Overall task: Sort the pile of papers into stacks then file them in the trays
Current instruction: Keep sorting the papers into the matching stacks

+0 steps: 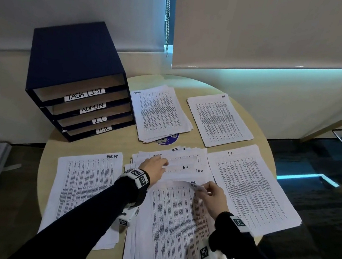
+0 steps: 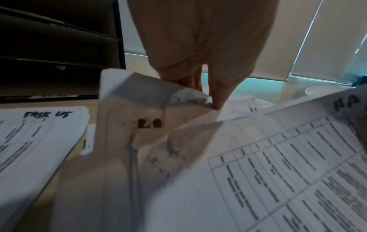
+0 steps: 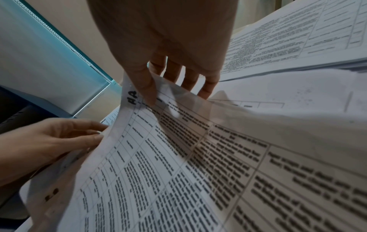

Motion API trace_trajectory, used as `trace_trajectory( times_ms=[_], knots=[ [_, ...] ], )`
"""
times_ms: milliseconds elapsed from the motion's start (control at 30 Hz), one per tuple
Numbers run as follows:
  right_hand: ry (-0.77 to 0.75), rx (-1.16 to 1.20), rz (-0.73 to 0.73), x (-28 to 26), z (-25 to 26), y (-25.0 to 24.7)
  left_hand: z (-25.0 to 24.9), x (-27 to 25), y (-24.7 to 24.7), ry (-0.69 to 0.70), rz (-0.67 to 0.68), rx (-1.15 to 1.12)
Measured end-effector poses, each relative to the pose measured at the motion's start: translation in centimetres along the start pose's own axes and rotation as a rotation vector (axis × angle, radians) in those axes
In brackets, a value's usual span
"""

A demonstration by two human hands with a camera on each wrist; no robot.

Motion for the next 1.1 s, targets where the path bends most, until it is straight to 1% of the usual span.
trace_trajectory(
  times_ms=[133,267,467,500,567,633,733,800,933,1000,1100],
  knots=[
    [0.005,-0.001,-0.004,0.1,-0.2,0.0,-0.3,0.4,0.4,-0.043,0.04,0.06],
    [0.004,-0.005,-0.007,0.1,-0.2,0.0,-0.1,0.4,0.6,-0.066,0.061,0.031],
    [-0.004,0.002,0.018,-0.3,0.1,0.2,1.3,0.5,0.9,-0.189,0.145,-0.282],
    [-0.004,-0.005,0.014,-0.3,0.0,0.2,1.2,0.5,0.8,-0.179,0.13,-0.318],
    [-0.004,-0.003,0.009,-0.2,-0.2,0.2,0.4,0.1,0.5,-0.105,0.044,-0.319],
    [-0.011,0.006,0.011,-0.3,-0.4,0.3,-0.5,-1.0,0.3,-0.001,-0.06,-0.239],
    [-0.019,0.001,0.012,-0.2,-0.8,0.3,-1.1,-2.6,0.9,0.149,-0.129,-0.12],
    [-0.024,-0.002,0.006,0.0,-1.3,0.5,-1.0,-3.0,1.3,0.203,-0.138,-0.078],
    [-0.027,-0.012,-0.002,0.3,-1.9,0.8,-1.2,-3.3,1.4,0.239,-0.131,-0.02],
    [-0.027,-0.012,0.0,0.3,-1.8,0.9,-1.4,-3.4,1.1,0.247,-0.125,-0.012],
    [-0.035,0.01,0.002,0.3,-1.7,0.9,-1.7,-3.5,0.7,0.22,-0.093,0.005]
  ],
)
Point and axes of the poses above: each hand's wrist, its own x-axis towards the middle knuckle, its own y-axis out of the palm, z = x × y, the point moved 4 cm from there along x, towards the middle knuckle, and after that the axes turned 8 degrees about -x, right-handed, at the moved point
